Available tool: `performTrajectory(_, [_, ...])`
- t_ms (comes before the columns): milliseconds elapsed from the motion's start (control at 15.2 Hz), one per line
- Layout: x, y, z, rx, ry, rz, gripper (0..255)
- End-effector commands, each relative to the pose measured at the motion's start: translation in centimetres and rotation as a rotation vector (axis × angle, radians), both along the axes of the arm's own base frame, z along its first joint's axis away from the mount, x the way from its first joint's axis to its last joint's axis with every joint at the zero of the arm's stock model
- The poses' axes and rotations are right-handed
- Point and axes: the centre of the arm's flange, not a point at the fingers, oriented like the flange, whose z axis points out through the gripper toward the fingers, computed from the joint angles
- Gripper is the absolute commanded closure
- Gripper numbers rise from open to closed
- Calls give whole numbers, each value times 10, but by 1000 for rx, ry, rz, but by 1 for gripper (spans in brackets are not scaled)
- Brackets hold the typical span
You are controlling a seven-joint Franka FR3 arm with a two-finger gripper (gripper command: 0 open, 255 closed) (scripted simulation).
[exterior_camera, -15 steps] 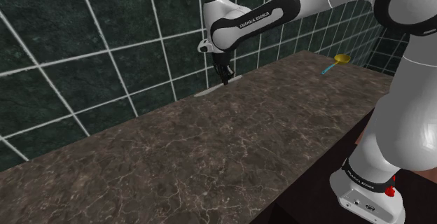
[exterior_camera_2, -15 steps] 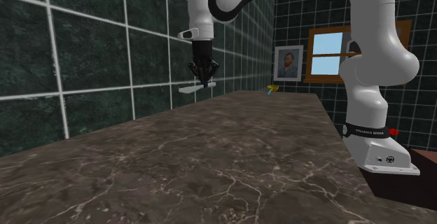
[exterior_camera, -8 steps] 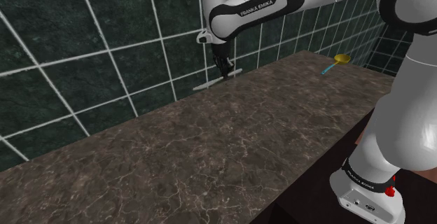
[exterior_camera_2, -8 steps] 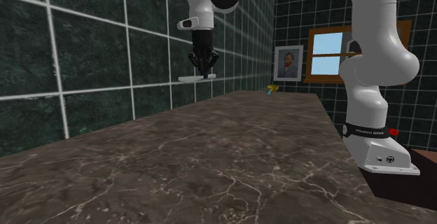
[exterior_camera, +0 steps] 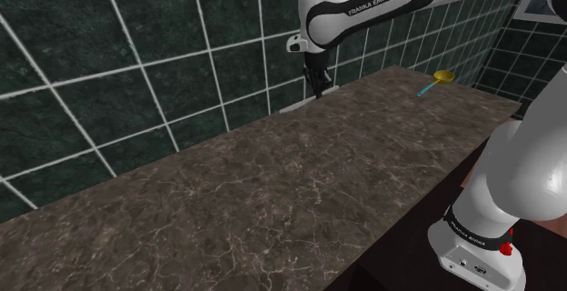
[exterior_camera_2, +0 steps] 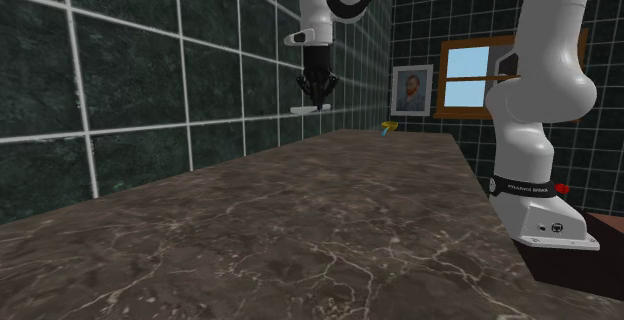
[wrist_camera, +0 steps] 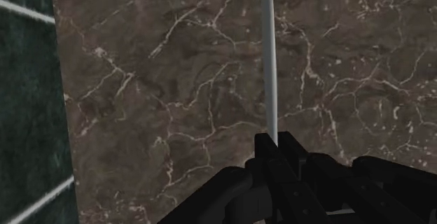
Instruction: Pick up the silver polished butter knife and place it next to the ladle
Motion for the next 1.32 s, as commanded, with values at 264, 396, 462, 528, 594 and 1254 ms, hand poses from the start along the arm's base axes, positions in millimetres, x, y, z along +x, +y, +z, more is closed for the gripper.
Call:
performTrajectory(264, [-43,-66,-1,0,0,1,255])
performTrajectory(396, [-58,-88,-1,0,0,1,255])
performTrajectory(462, [-65,-99,-1,0,0,1,255])
performTrajectory(528, [-72,-110,-1,0,0,1,255])
performTrajectory(594, [-80,-121,-1,0,0,1,255])
performTrajectory(1254, [-154,-230,-1,0,0,1,255])
